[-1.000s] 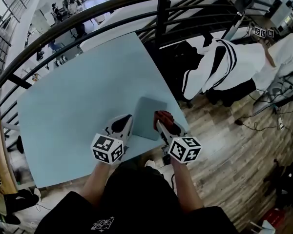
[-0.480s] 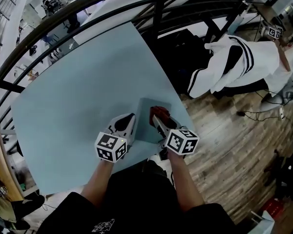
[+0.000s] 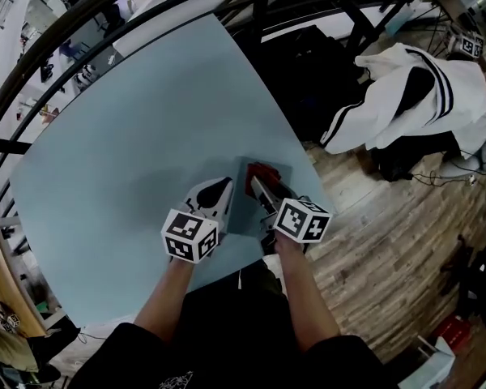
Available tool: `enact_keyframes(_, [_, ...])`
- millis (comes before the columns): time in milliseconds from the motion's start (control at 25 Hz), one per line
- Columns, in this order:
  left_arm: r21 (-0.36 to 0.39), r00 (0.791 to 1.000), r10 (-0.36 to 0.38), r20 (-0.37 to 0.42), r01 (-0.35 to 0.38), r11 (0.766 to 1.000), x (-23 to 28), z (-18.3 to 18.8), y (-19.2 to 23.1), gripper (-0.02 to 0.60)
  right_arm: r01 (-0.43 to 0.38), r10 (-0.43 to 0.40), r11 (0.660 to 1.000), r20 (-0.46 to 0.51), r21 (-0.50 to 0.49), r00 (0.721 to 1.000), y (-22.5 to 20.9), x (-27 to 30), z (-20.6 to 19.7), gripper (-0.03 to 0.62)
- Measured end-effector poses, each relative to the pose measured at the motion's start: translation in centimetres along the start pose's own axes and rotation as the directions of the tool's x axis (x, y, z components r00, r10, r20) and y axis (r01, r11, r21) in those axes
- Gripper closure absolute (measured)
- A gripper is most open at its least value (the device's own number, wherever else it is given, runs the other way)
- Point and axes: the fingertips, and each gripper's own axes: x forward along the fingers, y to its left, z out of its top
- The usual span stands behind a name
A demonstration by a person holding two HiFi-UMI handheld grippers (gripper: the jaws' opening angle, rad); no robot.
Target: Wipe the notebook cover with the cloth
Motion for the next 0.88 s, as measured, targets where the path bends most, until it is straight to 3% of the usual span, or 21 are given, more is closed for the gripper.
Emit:
enact_keyframes(480, [-0.014, 1.0, 0.001, -0.025, -0.002, 1.0, 2.5, -1.4, 3.2, 0.574, 0.024, -0.023, 0.99, -0.005, 0.136, 1.0, -1.6, 4.6, -0.4, 0.445])
enact_keyframes(880, [-0.018, 0.999, 0.0, -0.039, -0.001, 1.0, 4.0, -2.2, 4.3, 0.574, 0.071, -0.065, 0.983, -0.039, 0.172, 0.997, -2.8, 6.4, -1.4, 0.447])
